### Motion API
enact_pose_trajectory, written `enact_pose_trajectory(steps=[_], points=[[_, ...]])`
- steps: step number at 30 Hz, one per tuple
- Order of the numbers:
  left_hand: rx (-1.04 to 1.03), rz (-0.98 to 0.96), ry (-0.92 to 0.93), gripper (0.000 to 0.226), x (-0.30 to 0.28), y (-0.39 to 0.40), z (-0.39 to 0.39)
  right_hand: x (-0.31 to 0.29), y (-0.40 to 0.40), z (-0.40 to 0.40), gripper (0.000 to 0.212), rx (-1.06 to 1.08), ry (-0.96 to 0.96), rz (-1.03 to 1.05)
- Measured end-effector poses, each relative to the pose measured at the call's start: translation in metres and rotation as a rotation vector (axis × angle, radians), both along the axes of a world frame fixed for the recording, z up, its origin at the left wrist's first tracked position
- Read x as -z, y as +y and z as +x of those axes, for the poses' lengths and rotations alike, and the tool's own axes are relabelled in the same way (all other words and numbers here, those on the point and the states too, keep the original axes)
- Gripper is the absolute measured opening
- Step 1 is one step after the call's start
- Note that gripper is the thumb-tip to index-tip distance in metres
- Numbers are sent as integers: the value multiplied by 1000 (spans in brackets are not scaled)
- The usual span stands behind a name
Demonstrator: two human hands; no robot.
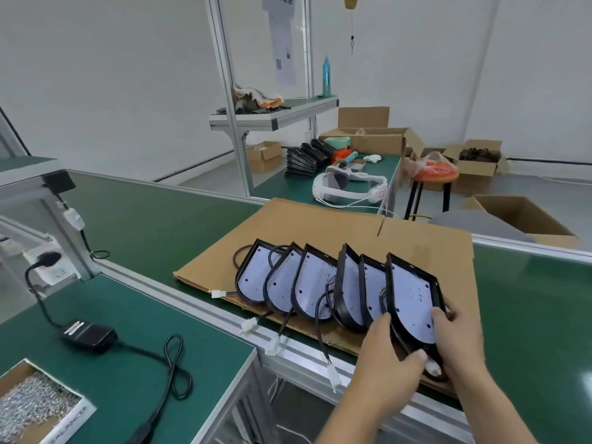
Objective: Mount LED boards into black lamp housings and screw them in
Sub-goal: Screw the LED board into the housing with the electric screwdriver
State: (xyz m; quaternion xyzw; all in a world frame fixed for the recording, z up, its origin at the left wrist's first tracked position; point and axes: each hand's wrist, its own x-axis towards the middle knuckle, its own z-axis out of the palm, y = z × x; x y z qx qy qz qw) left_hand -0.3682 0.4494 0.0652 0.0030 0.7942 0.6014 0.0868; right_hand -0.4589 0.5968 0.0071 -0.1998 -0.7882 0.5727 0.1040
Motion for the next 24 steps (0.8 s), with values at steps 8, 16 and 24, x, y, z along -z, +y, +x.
enact_pose_trajectory(steps=[8, 16, 24], points=[[81, -127, 26, 74, 11, -1, 7, 2, -2, 0, 33, 14, -5, 178], [51, -176, 52, 79, 24, -2, 8, -2, 1, 2, 20, -26, -21, 242], [-13, -189, 167, 65, 26, -18, 14, -10, -1, 11, 47, -40, -7, 225]])
